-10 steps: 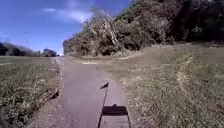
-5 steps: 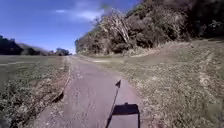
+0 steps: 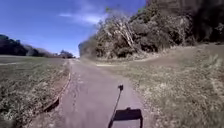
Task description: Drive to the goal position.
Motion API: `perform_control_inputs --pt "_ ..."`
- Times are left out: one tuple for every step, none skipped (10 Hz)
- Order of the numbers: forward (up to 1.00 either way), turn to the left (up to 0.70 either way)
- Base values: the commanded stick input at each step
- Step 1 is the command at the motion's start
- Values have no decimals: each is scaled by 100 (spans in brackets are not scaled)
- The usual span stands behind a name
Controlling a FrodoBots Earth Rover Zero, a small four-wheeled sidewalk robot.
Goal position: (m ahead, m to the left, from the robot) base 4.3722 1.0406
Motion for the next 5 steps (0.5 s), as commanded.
perform_control_inputs --pt "50 0" --pt "50 0" --pt "50 0" --pt "50 0" --pt "50 0"
